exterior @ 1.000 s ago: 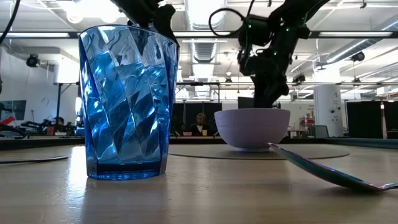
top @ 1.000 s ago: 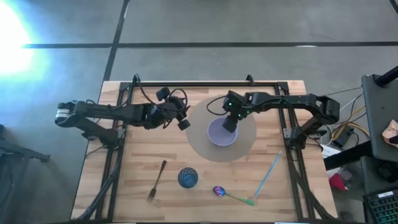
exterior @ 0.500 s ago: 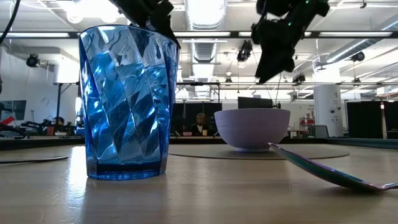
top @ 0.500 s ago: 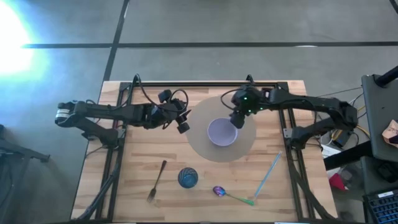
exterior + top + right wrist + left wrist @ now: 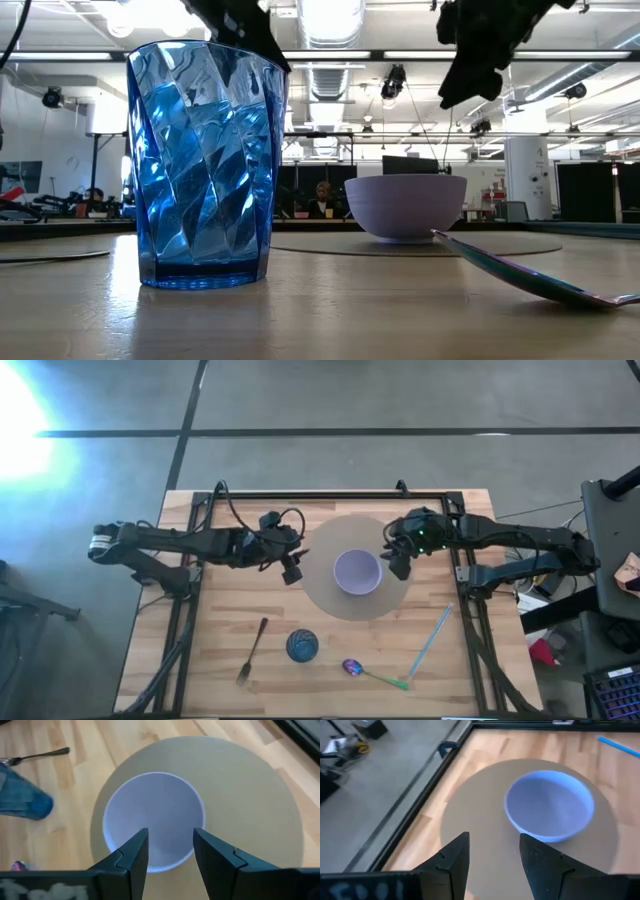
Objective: Pick & Place Utensil
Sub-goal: Put the blue cup on the top-left corner of the placemat
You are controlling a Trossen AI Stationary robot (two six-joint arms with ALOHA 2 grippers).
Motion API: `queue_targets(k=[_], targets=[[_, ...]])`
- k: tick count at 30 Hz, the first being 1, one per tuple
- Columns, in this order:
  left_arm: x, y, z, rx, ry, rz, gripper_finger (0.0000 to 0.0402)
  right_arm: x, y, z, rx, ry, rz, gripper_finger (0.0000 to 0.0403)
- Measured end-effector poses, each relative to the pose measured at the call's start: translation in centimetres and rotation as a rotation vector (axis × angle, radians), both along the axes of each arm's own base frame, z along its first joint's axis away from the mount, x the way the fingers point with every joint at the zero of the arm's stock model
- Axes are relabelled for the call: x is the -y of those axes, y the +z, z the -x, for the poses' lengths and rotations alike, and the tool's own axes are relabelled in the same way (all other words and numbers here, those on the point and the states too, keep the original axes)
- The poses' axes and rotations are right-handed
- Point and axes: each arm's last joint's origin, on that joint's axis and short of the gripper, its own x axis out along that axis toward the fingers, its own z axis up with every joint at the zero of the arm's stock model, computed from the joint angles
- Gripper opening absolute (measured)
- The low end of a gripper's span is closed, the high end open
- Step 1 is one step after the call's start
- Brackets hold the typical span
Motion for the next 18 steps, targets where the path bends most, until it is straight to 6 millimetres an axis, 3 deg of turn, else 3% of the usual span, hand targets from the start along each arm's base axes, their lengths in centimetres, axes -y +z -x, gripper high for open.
queue_targets(k=[8,18], targets=[[1.3,2.3,1.0,-0.088,-0.068,0.059,0.0168,-1.4,0.2,0.0,0.031,0.036,-0.021,0.0144],[2.9,3.1,1.5,-0.117,-0.217,0.302,0.0168,-2.7,0.5,-0.5,0.072,0.080,0.006,0.0146]])
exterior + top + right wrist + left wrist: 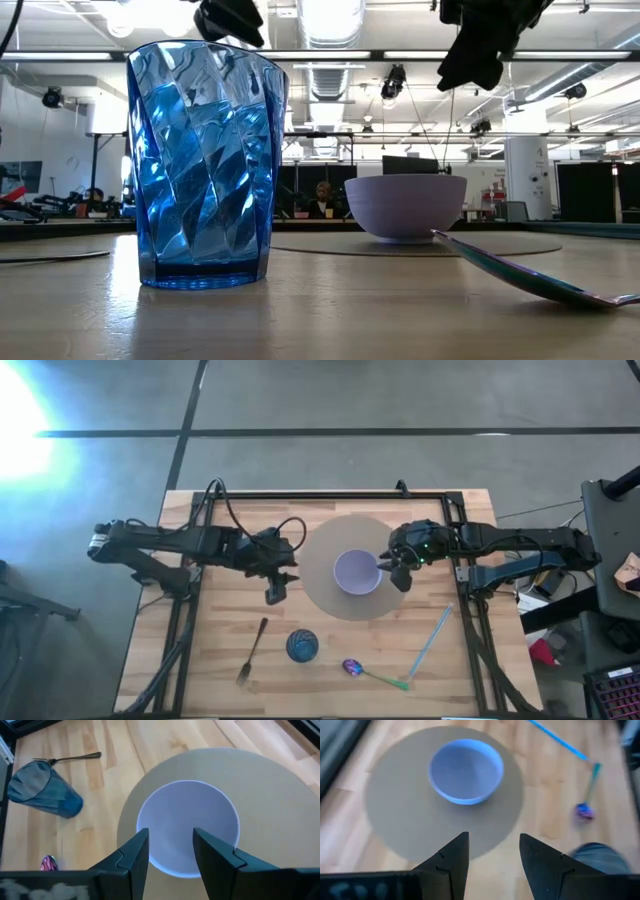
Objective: Pick & Place Utensil
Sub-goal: Put the blue cup on the top-left corner of the placemat
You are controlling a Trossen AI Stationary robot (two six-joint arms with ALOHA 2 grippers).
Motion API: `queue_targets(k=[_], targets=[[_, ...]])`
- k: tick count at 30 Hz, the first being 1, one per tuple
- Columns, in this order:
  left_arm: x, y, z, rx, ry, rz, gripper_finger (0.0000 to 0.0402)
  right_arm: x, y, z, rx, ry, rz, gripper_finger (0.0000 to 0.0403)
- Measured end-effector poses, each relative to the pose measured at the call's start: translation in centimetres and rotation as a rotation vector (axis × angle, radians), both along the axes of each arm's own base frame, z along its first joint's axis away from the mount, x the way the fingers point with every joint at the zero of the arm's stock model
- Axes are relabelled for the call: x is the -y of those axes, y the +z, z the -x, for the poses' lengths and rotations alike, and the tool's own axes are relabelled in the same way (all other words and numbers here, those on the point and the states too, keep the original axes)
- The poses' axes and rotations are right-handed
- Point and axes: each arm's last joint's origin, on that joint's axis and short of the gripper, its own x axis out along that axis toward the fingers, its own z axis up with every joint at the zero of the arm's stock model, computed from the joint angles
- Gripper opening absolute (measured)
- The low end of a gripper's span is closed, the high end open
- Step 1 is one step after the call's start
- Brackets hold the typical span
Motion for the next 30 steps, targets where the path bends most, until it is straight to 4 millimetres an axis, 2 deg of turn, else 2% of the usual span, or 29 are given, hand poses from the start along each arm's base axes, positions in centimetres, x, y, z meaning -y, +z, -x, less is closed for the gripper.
queue_targets(k=[11,22,30], targets=[[1.8,-0.1,0.3,-0.023,-0.057,0.141,0.0168,0.0,0.0,0.0,0.000,-0.002,0.005,0.0130],[3.7,2.4,0.0,0.028,-0.135,0.143,0.0168,0.0,0.0,0.0,0.000,-0.010,0.017,0.0137],[5.4,1.1,-1.2,-0.082,-0.133,0.160,0.0168,0.0,0.0,0.0,-0.001,-0.010,0.017,0.0139]])
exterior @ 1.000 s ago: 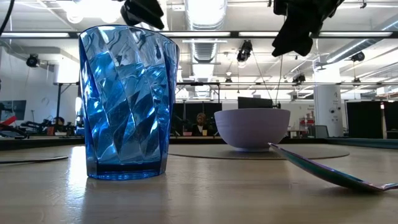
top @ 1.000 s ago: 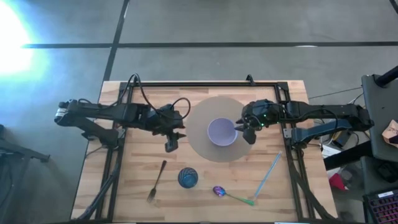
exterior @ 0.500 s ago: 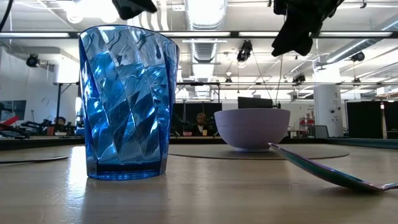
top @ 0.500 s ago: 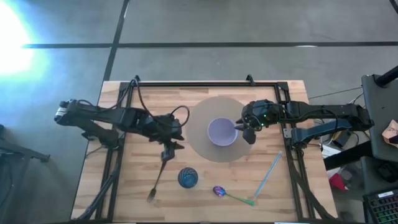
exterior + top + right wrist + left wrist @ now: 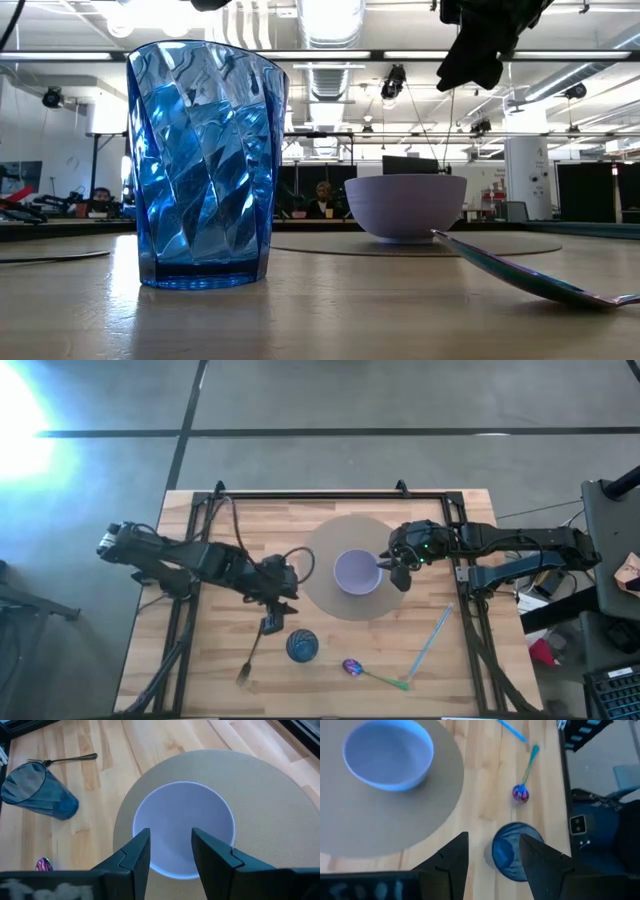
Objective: Pick & Place Utensil
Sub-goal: Put the blue cup on the top-left corner of the placemat
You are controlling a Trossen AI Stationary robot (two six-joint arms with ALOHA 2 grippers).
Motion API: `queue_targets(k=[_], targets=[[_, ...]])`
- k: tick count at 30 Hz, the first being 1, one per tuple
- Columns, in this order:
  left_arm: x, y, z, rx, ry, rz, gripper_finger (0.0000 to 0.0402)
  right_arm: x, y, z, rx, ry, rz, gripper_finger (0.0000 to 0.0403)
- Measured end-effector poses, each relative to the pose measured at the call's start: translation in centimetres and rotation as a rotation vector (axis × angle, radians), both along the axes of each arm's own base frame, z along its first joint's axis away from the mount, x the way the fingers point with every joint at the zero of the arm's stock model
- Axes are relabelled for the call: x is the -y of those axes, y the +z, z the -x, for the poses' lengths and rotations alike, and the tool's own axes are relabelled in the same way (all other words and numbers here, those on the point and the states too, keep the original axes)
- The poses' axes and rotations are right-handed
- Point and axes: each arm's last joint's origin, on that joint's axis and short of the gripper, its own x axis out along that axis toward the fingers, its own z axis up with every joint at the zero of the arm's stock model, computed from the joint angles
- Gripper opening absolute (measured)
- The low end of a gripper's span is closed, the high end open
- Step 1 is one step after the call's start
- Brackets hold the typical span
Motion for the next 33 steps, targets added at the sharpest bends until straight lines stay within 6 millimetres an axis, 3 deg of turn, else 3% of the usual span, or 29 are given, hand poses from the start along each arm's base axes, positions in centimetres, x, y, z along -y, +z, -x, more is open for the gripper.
queue_targets(k=[17,33], targets=[[3.0,-3.6,-1.6,-0.176,-0.013,-0.002,0.0168,0.0,-0.4,0.0,-0.013,-0.002,-0.003,0.0124],[4.1,-7.1,-3.8,-0.281,-0.007,-0.034,0.0168,0.0,-1.7,0.2,-0.046,-0.002,-0.006,0.0129]])
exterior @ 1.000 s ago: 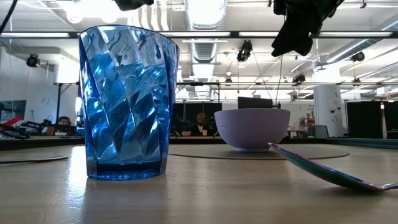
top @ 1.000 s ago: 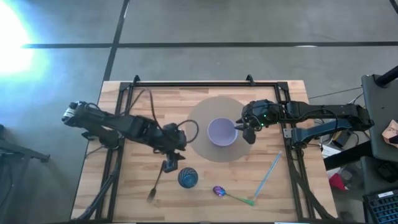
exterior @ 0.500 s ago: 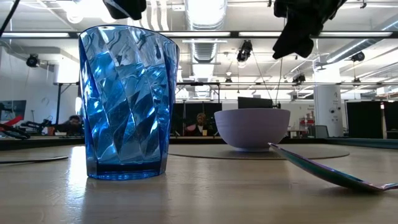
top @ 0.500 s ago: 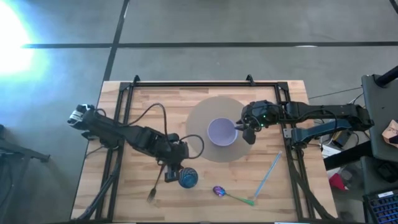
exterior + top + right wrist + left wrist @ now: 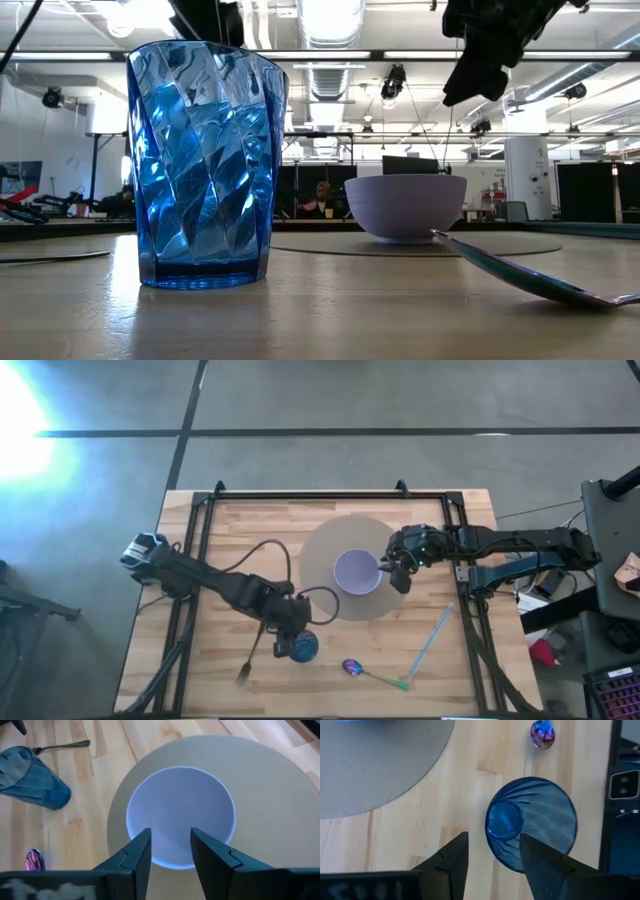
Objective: Pick & Place Utensil
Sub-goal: Put the blue cup on the top-left corner of the placemat
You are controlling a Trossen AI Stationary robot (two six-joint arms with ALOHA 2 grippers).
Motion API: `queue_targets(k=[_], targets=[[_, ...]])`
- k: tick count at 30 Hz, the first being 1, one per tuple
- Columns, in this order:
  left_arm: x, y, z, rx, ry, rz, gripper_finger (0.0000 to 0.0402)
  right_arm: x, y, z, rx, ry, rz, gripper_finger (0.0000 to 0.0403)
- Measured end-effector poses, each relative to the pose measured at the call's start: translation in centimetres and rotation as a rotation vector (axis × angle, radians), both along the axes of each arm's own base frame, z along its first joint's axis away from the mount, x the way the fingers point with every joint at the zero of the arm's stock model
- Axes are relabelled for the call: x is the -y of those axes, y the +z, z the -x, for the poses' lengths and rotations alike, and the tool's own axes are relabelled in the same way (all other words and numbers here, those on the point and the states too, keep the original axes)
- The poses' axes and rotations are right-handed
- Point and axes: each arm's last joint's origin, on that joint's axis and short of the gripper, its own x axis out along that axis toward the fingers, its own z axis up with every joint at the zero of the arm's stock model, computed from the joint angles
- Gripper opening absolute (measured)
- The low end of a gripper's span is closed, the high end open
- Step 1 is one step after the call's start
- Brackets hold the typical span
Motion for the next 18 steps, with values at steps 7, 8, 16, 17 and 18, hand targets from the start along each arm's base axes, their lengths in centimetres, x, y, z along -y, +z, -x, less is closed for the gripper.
queue_targets(k=[7,8,16,17,18], targets=[[0.2,-1.0,-0.5,-0.031,-0.002,-0.013,0.0168,0.0,-0.1,0.0,-0.002,0.000,0.000,0.0118],[0.2,-1.1,-0.6,-0.035,-0.003,-0.015,0.0168,0.0,-0.1,0.0,-0.002,0.000,0.000,0.0117],[0.4,-2.2,-1.1,-0.064,-0.007,-0.028,0.0168,0.0,-0.1,0.0,-0.002,0.000,0.000,0.0123],[0.4,-2.4,-1.2,-0.070,-0.007,-0.030,0.0168,0.0,-0.1,0.0,-0.002,0.000,0.000,0.0125],[0.5,-2.6,-1.3,-0.075,-0.007,-0.032,0.0168,0.0,-0.1,0.0,-0.002,0.000,0.000,0.0126]])
